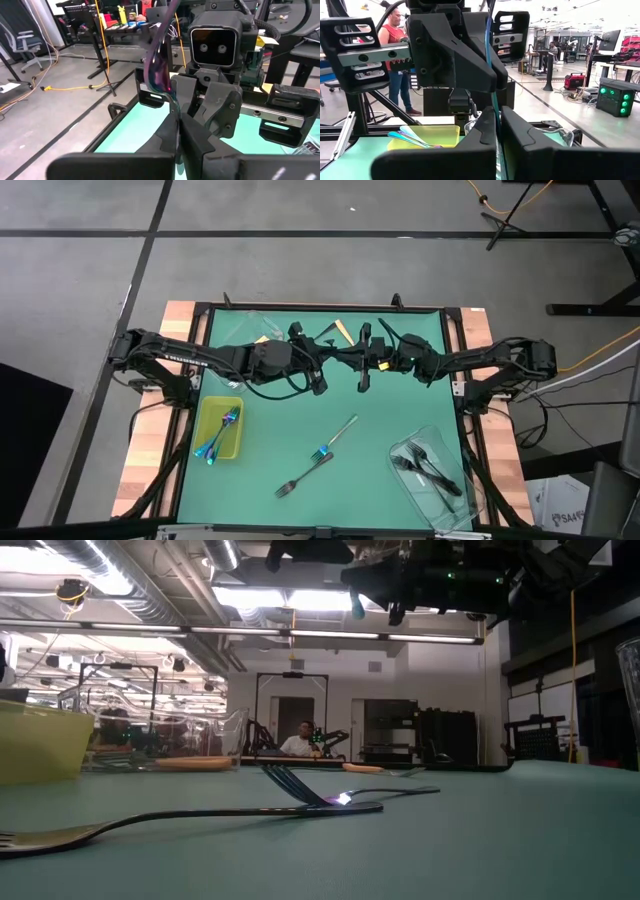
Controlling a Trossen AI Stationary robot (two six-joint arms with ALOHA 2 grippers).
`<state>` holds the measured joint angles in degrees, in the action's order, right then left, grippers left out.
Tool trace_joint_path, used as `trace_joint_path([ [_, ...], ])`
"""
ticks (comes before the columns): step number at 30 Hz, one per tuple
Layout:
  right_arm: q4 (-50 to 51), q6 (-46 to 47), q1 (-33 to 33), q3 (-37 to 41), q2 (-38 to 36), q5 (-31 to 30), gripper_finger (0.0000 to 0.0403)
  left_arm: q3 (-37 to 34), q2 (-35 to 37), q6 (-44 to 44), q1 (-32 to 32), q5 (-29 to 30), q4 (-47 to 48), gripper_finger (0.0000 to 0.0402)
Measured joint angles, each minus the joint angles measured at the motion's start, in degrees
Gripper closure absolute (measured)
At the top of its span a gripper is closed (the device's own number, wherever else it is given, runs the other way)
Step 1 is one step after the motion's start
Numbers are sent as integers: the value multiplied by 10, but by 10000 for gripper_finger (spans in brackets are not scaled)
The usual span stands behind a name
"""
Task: Sort silverware by color (type)
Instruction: Put the blue fork in the yellow bin
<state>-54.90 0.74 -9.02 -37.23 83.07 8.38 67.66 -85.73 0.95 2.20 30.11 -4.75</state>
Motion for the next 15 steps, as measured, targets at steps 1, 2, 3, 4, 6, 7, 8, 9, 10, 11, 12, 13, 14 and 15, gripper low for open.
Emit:
trace_joint_path([
  [1, 1, 0, 0, 0, 0, -1, 402, 0, 0, 0, 0, 0, 0, 400],
  [2, 1, 0, 0, 0, 0, -2, 400, 0, 0, 0, 0, 0, 0, 400],
  [3, 3, 1, 0, 0, 0, -3, 396, 0, 0, 0, 0, 0, 0, 400],
  [4, 4, 4, 0, 0, 0, -3, 391, 0, 0, -1, 0, 0, 0, 401],
  [6, 7, 10, 0, 0, 0, -5, 374, 0, 0, -1, 0, 0, 1, 401],
  [7, 9, 13, 0, 0, 0, -6, 363, 0, -1, -2, 0, 0, 1, 401],
  [8, 11, 16, 0, 0, 0, -7, 352, 0, -1, -3, 0, 2, 1, 401],
  [9, 12, 20, 0, 0, 0, -7, 341, 0, -1, -3, 0, 2, 1, 401],
  [10, 12, 24, 0, 0, 0, -7, 330, 0, -1, -3, -1, 3, 0, 401],
  [11, 12, 25, 0, 0, 0, -7, 320, 0, -1, -3, -1, 3, 0, 401],
  [12, 13, 25, 0, 0, 0, -6, 312, 0, -1, -3, -1, 3, 1, 401],
  [13, 14, 25, 0, 0, 0, -6, 305, 0, -1, -3, -1, 4, 1, 401],
  [14, 17, 25, 0, 0, 0, -5, 299, 0, -1, -2, -1, 4, 2, 401],
  [15, 21, 25, 0, 0, 0, -4, 295, 0, -1, -1, -1, 3, 4, 401],
])
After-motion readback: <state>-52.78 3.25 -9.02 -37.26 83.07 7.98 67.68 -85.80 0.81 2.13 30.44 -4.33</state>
